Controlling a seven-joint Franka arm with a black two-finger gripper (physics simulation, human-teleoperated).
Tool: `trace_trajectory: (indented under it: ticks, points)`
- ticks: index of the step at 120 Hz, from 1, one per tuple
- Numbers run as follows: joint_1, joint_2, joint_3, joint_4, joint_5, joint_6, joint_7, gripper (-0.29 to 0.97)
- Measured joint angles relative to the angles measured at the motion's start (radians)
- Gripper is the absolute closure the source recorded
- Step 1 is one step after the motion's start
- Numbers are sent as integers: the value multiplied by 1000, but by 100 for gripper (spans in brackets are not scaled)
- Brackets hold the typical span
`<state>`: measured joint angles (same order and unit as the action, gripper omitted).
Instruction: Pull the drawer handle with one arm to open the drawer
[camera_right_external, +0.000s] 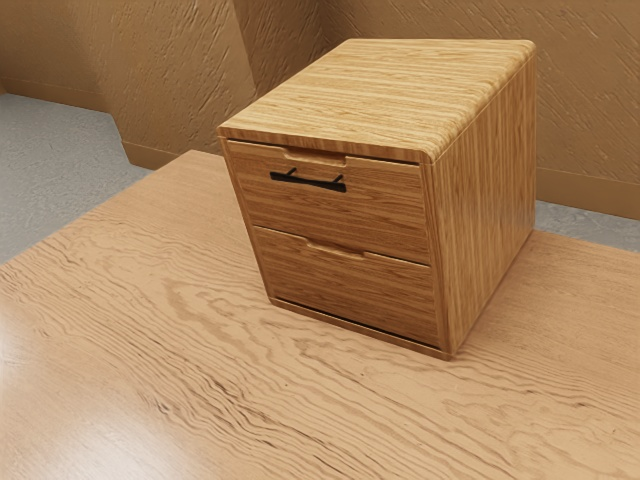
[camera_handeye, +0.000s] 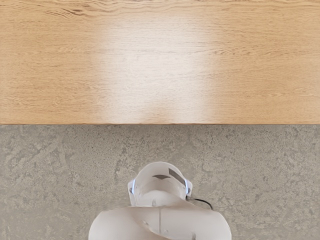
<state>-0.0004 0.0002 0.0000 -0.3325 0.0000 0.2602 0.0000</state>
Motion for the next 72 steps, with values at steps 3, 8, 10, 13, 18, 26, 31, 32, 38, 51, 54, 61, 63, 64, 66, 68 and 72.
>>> trace_trajectory:
  ticks: [3, 8, 10, 13, 18, 26, 31, 32, 38, 51, 54, 61, 63, 64, 66, 68, 72]
  points:
    - [0, 0, 0, -15, 0, 13, 0, 0]
    - [0, 0, 0, -40, 0, 35, 0, 0]
    - [0, 0, 0, -50, 0, 44, 0, 0]
    - [0, 0, 0, -66, 0, 58, 0, 0]
    - [0, 0, 0, -92, 0, 81, 0, 0]
    - [0, 0, 0, -136, 0, 121, 0, 0]
    - [0, 0, 0, -164, 0, 146, 0, 0]
    - [0, 0, 0, -169, 0, 151, 0, 0]
    - [0, 0, 0, -203, 0, 183, 0, 0]
    - [0, 0, 0, -280, 0, 254, 0, 0]
    - [0, 0, 0, -298, 0, 271, 0, 0]
    - [0, 0, 0, -340, 0, 311, 0, 0]
    - [0, 0, 0, -352, 0, 322, 0, 0]
    - [0, 0, 0, -358, 0, 328, 0, 0]
    - [0, 0, 0, -370, 0, 339, 0, 0]
    - [0, 0, 0, -382, 0, 351, 0, 0]
    - [0, 0, 0, -407, 0, 374, 0, 0]
